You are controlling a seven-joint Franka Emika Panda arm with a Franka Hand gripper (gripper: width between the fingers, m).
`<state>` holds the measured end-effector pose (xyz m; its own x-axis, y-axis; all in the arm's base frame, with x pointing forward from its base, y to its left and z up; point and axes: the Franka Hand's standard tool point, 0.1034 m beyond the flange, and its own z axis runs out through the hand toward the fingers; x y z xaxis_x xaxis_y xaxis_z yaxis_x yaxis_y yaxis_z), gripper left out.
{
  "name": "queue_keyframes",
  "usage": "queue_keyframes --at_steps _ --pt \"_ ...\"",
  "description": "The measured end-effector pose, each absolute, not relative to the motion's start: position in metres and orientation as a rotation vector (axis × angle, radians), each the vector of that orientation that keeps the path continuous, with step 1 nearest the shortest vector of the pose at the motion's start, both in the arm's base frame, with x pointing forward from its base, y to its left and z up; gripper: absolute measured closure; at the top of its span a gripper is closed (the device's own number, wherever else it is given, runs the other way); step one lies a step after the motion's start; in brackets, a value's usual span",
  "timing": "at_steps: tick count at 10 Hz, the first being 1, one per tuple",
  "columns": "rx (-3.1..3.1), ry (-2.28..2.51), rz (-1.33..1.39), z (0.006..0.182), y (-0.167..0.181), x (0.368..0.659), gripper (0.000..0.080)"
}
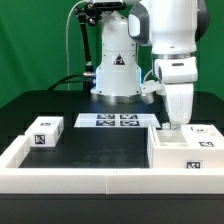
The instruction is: Assemble cabinet
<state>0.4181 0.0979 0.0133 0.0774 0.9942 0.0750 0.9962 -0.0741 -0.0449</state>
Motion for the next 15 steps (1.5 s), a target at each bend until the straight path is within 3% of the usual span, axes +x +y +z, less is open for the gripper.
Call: queue_keyframes --at_steps 3,8,11,15 --pt "-2.254 -2.072 -0.022 0.018 0.094 0.417 0.0731" --pt "-2.31 -2.082 -0.005 0.056 0.086 0.413 0.0731" --pt "-2.326 -2.088 -0.009 0.068 0.061 0.431 0.0729" --pt "-2.332 -2.073 -0.017 0.07 0.052 0.462 0.0729"
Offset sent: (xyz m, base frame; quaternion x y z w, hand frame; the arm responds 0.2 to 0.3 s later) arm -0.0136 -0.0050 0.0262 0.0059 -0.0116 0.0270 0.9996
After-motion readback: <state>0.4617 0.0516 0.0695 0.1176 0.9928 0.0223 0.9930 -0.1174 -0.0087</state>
